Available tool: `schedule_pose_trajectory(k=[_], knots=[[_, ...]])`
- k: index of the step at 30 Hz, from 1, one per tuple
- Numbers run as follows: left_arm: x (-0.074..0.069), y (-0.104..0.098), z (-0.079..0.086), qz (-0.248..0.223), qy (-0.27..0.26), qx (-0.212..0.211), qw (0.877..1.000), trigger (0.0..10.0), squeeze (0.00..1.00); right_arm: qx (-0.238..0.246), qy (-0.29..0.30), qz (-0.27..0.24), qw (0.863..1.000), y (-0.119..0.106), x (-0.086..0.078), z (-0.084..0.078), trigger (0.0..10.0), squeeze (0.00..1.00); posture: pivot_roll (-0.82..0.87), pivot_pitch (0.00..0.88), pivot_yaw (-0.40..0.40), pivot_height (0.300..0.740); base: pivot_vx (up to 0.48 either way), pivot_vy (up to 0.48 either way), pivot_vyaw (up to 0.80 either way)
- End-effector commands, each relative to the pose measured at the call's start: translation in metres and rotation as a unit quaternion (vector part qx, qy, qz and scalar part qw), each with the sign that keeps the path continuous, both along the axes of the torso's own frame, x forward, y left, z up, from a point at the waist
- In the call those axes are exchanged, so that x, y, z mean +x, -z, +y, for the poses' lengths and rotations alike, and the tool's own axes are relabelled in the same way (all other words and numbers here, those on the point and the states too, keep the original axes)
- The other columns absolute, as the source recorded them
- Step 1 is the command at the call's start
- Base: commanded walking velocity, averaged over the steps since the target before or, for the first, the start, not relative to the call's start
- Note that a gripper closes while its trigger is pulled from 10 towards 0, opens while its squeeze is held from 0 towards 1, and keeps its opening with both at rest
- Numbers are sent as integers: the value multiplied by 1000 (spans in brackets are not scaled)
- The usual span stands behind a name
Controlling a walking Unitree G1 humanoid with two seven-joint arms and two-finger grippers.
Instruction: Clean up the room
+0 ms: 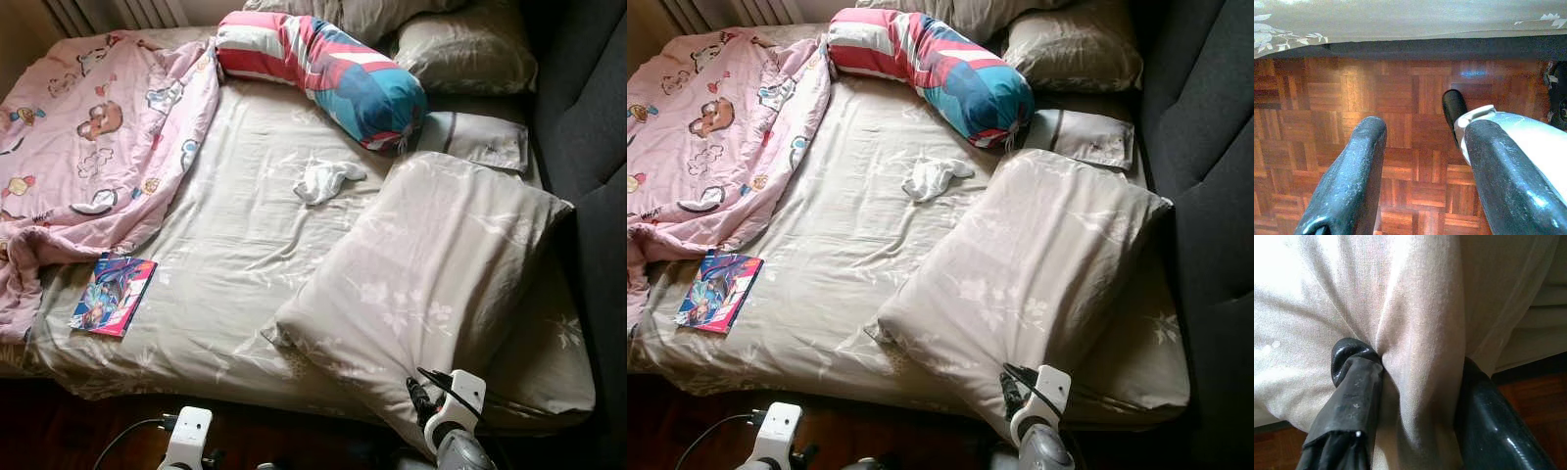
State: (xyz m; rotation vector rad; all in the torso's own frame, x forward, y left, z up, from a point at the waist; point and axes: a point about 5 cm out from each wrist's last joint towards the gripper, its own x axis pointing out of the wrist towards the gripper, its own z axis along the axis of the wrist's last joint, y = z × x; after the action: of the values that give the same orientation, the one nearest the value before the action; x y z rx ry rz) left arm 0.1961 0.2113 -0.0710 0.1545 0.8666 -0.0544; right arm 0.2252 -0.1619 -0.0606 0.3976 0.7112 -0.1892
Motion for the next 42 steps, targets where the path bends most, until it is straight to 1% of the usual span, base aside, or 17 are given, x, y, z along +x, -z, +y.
schedule_pose_trajectory(k=[1, 8, 14, 16, 17, 20, 24, 26, 28, 29, 31, 35, 36, 37, 38, 39, 42], knots=[[-12, 5, 7, 25, -6, 5, 1000, 10000, 0, 15, -7, 48, 999, 14, -22, 11, 0, 0, -22, 208, 143, 740, 0, 0, 0], [-11, 5, 7, 25, -7, 7, 1000, 10000, 0, 11, -10, 47, 999, 14, -20, 11, 0, 0, -29, 187, 138, 740, 0, 0, 0], [-11, 6, 4, 27, -8, 5, 1000, 10000, 0, -6, 0, 50, 999, 14, -21, 3, 0, 0, -37, 180, 134, 740, 0, 0, 0], [-11, 6, 4, 26, -9, 5, 1000, 10000, 0, -19, 25, 36, 999, 9, -15, -8, 0, 0, -54, 184, 136, 740, 0, 0, 0], [-11, 6, 4, 26, -9, 5, 1000, 10000, 0, -19, 25, 36, 999, 9, -15, -8, 0, 0, -54, 184, 136, 740, 0, 0, 0], [-10, 6, 3, 27, -9, 4, 1000, 10000, 0, -31, 55, 12, 998, 1, -4, -21, 0, 0, -65, 187, 135, 740, 0, 0, 0], [-8, 6, 0, 26, -6, 3, 1000, 10000, 0, -76, 99, -56, 991, -27, 26, -52, 0, 0, -88, 190, 134, 740, 0, 0, 0], [-8, 5, 0, 26, -6, 3, 1000, 10000, 0, -78, 112, -72, 988, -34, 32, -59, 0, 0, -90, 190, 134, 740, 0, 0, 0], [-8, 5, 0, 26, -6, 3, 1000, 10000, 0, -100, 121, -80, 984, -41, 37, -68, 0, 0, -94, 190, 134, 740, 0, 0, 0], [-7, 5, 0, 24, -7, 4, 1000, 10000, 0, -123, 146, -91, 977, -52, 43, -85, 0, 0, -97, 189, 133, 740, 0, 0, 0], [-7, 5, 0, 24, -8, 4, 1000, 10000, 0, -145, 177, -107, 968, -66, 49, -105, 0, 0, -101, 189, 131, 740, 0, 0, 0], [-7, 5, 0, 26, -11, 5, 1000, 10000, 0, -189, 213, -119, 951, -85, 53, -133, 0, 0, -108, 191, 127, 740, 0, 0, 0], [-7, 5, 0, 26, -13, 5, 1000, 10000, 0, -213, 237, -125, 939, -96, 53, -149, 0, 0, -110, 190, 126, 740, 0, 0, 0], [-7, 5, 0, 26, -13, 5, 1000, 10000, 0, -223, 248, -129, 934, -101, 53, -156, 0, 0, -110, 190, 126, 740, 0, 0, 0], [-7, 5, 0, 27, -13, 4, 1000, 10000, 0, -238, 266, -143, 923, -111, 53, -168, 0, 0, -110, 190, 126, 740, 0, 0, 0], [-7, 5, 0, 27, -13, 4, 1000, 10000, 0, -244, 272, -151, 918, -116, 53, -172, 0, 0, -116, 191, 124, 740, 0, 0, 0], [-6, 5, 0, 26, -14, 4, 1000, 10000, 0, -294, 316, -184, 883, -146, 49, -203, 0, 0, -128, 190, 122, 740, 0, 0, 0]])
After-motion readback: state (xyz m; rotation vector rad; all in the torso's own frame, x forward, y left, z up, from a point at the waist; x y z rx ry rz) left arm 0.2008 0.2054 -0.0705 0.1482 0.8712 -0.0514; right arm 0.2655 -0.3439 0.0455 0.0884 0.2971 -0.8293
